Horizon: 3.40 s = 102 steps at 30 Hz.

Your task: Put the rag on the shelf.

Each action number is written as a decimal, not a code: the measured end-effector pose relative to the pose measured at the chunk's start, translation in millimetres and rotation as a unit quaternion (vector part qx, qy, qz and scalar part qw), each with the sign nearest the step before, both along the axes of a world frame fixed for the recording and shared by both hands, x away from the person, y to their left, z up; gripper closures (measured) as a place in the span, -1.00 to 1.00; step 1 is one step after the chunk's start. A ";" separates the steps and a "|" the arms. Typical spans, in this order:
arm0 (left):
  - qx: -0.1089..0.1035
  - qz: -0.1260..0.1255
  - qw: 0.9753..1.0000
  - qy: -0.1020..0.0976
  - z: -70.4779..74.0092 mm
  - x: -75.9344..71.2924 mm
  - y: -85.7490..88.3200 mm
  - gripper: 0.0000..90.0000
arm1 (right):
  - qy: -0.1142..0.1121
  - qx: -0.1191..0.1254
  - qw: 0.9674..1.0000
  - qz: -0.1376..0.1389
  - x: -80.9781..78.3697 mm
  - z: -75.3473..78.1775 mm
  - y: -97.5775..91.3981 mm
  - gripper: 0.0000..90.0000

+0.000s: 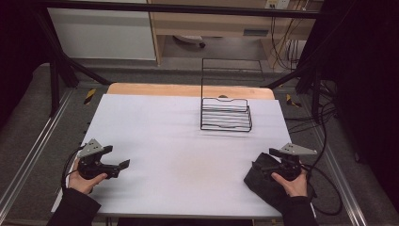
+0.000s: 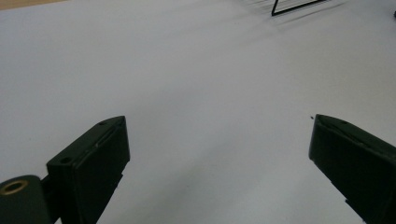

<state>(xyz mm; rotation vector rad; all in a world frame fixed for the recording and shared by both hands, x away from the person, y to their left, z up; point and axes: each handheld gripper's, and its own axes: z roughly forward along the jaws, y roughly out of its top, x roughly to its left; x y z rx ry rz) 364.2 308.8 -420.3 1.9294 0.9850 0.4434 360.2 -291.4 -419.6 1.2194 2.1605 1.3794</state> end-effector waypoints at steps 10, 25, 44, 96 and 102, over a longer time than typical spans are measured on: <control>0.005 0.003 1.000 0.000 -1.0 -0.4 -0.1 -0.89 | 0.002 -0.007 1.000 -0.001 -0.3 1.0 1.0 -0.99; 0.011 0.002 1.000 0.001 -2.9 -1.6 -1.1 -0.88 | 0.026 -0.038 0.999 0.024 -9.4 0.6 20.4 -0.92; 0.015 0.003 1.000 0.002 -3.9 -2.1 -2.1 -0.85 | 0.062 -0.107 0.990 0.069 -31.1 -11.8 35.8 0.00; 0.019 0.009 1.000 0.008 -6.6 0.0 -2.5 -0.80 | 0.027 -0.110 0.993 0.036 26.9 7.2 105.8 0.84; 0.020 0.008 1.000 0.009 -6.8 0.4 -1.8 -0.79 | 0.026 -0.107 0.993 0.032 44.3 8.1 130.0 0.84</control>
